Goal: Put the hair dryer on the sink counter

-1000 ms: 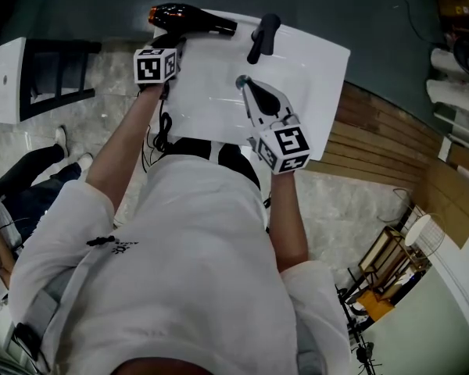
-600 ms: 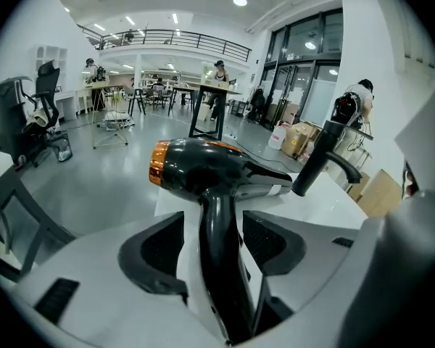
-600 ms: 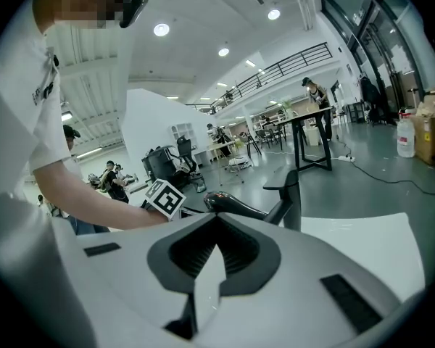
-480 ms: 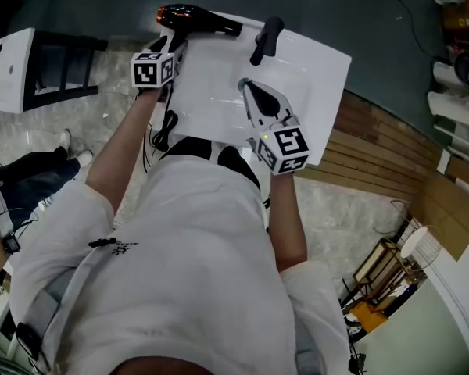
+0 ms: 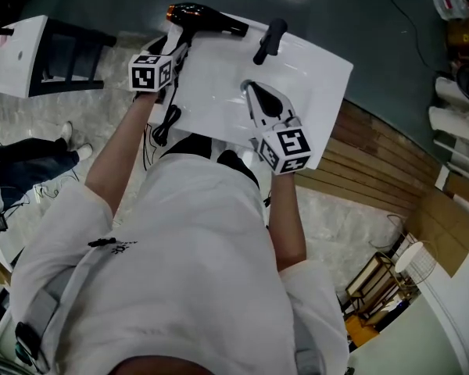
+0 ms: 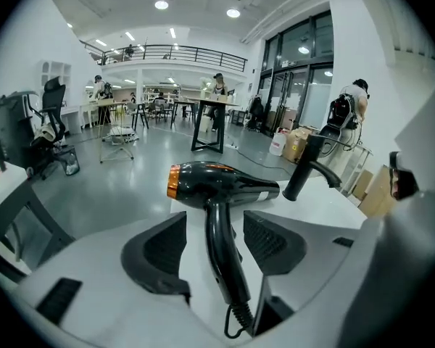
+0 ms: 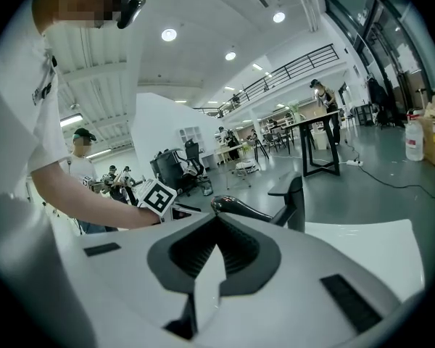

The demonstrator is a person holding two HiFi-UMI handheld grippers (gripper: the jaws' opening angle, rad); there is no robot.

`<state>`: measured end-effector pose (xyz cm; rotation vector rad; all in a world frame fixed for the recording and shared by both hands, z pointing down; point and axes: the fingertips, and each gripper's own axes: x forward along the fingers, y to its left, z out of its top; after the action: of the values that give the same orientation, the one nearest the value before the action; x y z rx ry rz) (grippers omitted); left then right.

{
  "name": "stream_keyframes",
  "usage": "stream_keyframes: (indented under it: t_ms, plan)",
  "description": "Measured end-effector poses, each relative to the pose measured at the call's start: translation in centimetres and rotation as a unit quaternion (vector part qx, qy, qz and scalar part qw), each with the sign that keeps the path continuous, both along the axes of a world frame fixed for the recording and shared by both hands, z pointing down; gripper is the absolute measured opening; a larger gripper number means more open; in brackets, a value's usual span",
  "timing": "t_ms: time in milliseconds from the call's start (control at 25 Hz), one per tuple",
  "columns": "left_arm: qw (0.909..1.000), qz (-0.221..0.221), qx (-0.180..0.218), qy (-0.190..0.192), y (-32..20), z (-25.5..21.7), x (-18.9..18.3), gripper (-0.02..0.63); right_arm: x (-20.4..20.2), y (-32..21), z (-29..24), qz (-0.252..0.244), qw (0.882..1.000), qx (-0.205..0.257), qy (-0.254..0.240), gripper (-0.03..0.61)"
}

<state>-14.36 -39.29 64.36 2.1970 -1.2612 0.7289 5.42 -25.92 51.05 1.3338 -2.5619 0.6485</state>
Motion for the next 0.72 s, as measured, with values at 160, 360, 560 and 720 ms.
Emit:
stream_keyframes:
  t_ms: [160, 360, 560, 720]
  plan:
    - [0.9996, -0.003, 0.024, -0.014, 1.0, -2.0, -0.7, 0.241, 0.3, 0.7, -0.5, -0.008, 1.0, 0.007, -0.006, 0.008]
    - [0.9986, -0.01, 0.047, -0.024, 2.8, -4.6, -1.5, 0.226, 0.7, 1.6, -1.1, -0.018, 1.0, 0.016, -0.013, 0.008]
    - [0.9968, -0.022, 0.076, -0.008, 5.4, -7.9, -1.2, 0.164, 1.5, 3.1, -2.0, -0.025, 0.999, 0.031, -0.018, 0.008]
    - [0.9951, -0.027, 0.095, 0.005, 7.5, -10.3, -0.1, 0.11, 2.6, 4.2, -3.3, -0.023, 0.998, 0.048, -0.022, 0.008]
